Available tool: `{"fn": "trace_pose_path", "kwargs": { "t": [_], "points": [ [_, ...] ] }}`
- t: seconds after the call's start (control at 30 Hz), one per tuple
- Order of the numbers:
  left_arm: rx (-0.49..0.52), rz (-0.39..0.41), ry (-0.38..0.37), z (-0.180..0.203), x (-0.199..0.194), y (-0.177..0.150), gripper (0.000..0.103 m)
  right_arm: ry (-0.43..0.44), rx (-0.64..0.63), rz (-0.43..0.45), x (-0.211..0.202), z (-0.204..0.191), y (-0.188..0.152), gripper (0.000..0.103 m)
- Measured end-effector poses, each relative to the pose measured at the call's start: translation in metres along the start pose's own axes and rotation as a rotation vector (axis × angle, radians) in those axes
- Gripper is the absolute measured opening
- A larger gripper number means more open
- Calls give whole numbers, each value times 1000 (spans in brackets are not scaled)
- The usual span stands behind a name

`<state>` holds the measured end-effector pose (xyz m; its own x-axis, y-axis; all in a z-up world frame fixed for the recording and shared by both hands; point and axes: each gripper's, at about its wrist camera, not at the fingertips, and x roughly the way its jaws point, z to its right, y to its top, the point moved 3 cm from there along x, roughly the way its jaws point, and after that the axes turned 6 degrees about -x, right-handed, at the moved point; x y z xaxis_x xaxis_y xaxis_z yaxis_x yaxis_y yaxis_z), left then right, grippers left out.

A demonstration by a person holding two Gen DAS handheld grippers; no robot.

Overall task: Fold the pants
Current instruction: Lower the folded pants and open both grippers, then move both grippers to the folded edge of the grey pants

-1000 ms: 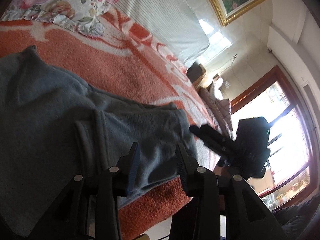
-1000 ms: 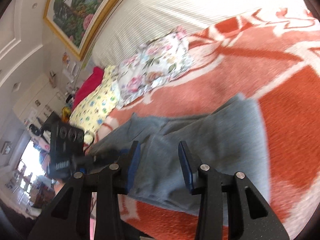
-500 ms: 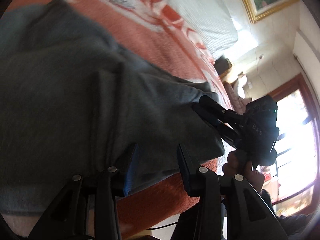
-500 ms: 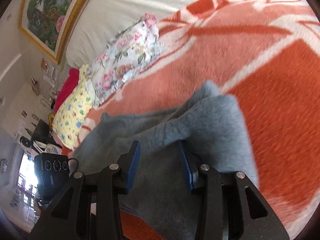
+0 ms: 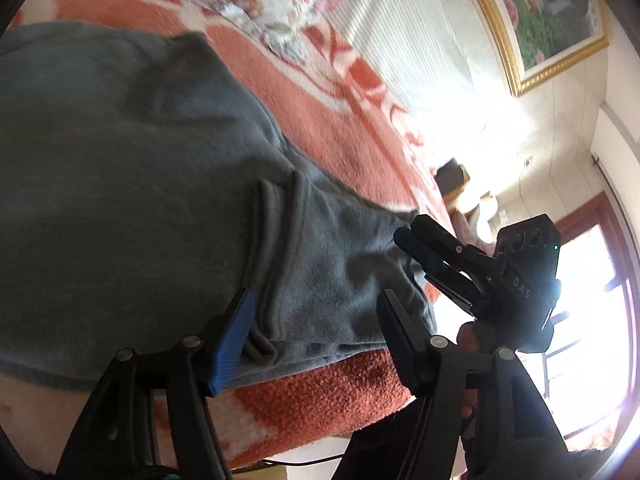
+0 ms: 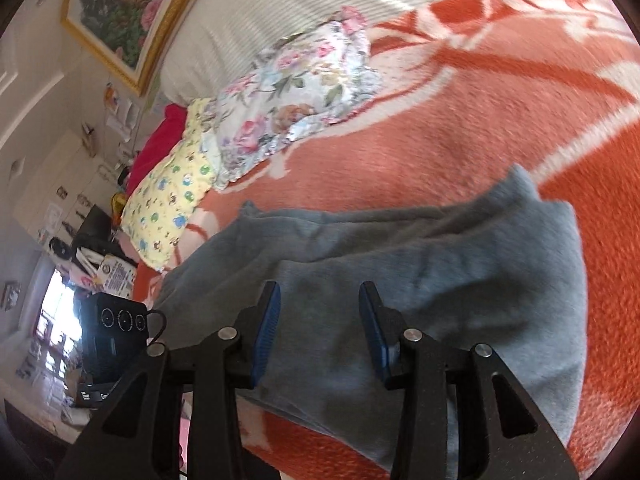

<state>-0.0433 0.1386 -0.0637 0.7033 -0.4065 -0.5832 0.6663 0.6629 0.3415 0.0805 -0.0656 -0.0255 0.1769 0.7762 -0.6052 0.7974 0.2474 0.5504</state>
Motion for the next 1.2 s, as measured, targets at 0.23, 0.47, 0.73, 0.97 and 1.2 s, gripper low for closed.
{"fn": "trace_pose_path", "kwargs": {
  "t": [0.23,0.47,0.73,0.97,1.2],
  "points": [
    [-97,78,6,-26,-37,-2,66,25,-51,-29,19,-27,9,47],
    [-187,184,35,-51,-80,-7,72,60,-112,-72,39,-56,10,59],
    [-326,338,83,-96,-145,-16,77,90,-187,-118,64,-91,14,67],
    [-462,462,117,-139,-194,-26,77,121,-257,-160,92,-124,20,68],
    [-550,532,133,-169,-220,-24,80,167,-393,-220,129,-172,30,70]
  ]
}}
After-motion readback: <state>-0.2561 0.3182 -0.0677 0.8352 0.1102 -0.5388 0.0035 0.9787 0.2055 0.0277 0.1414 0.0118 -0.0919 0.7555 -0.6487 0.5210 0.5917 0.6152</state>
